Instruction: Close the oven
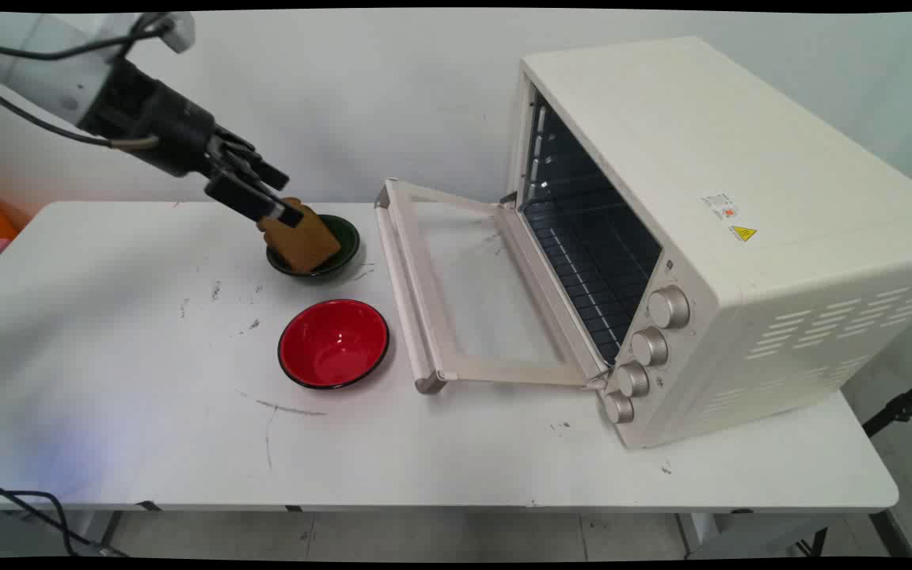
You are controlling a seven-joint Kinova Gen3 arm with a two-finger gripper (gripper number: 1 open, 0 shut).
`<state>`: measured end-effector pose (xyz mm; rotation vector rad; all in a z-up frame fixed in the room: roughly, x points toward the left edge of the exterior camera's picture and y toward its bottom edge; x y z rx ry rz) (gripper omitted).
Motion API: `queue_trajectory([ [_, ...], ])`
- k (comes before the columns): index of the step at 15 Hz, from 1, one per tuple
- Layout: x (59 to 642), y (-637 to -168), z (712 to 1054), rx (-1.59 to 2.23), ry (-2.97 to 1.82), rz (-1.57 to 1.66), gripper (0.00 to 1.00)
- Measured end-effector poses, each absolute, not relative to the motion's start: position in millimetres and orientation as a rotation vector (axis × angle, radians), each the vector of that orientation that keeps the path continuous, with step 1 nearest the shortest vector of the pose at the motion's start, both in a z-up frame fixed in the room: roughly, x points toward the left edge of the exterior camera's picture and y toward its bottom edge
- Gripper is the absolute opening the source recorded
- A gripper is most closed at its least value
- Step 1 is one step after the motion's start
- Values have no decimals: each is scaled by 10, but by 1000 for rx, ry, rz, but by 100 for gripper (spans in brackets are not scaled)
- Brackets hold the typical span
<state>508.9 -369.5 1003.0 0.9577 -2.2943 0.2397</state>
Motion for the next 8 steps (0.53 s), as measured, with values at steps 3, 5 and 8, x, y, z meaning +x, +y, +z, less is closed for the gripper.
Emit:
queue_trajectory([
  [3, 4918, -3752, 9819, 979, -2300, 211, 100],
  [5, 4783, -3787, 9643, 986, -2311, 198, 100],
  [8, 4581, -3856, 9390, 974, -2331, 192, 100],
])
